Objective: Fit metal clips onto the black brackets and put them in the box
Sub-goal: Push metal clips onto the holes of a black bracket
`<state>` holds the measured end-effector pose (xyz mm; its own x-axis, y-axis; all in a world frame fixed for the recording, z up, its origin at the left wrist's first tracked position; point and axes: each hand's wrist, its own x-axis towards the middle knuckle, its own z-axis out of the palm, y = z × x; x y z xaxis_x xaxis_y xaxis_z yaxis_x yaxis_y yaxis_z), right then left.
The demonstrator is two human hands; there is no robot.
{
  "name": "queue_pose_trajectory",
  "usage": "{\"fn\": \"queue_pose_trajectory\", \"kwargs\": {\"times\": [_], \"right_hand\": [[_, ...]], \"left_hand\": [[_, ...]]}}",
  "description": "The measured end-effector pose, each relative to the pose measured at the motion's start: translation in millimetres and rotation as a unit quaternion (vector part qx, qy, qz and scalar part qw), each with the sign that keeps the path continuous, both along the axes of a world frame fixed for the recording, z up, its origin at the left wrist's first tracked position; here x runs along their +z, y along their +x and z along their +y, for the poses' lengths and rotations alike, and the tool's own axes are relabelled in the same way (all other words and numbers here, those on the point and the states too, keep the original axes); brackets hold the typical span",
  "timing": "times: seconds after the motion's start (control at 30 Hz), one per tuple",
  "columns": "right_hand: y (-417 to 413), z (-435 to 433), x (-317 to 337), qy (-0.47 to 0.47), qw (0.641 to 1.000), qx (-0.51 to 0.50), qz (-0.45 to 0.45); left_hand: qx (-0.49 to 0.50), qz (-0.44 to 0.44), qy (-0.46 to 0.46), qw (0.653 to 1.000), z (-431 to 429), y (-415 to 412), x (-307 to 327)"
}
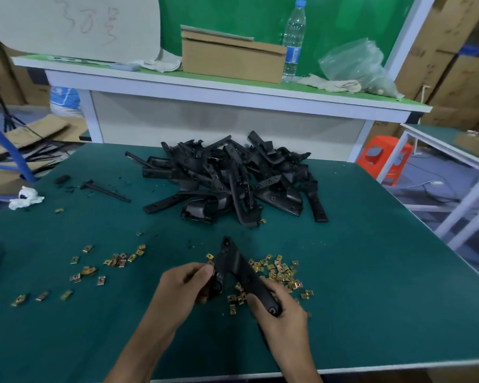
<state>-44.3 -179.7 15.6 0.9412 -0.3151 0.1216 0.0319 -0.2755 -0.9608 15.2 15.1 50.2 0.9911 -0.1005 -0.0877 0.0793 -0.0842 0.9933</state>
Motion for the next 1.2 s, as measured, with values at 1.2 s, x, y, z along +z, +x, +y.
{"fn": "queue_pose_trajectory", "kwargs": {"times": [1.2], "right_hand": [[2, -24, -6, -0.049, 0.997, -0.062, 0.004]], "left_hand": [[0.006, -0.184, 0.313, 0.932, -13, 25, -42]]}}
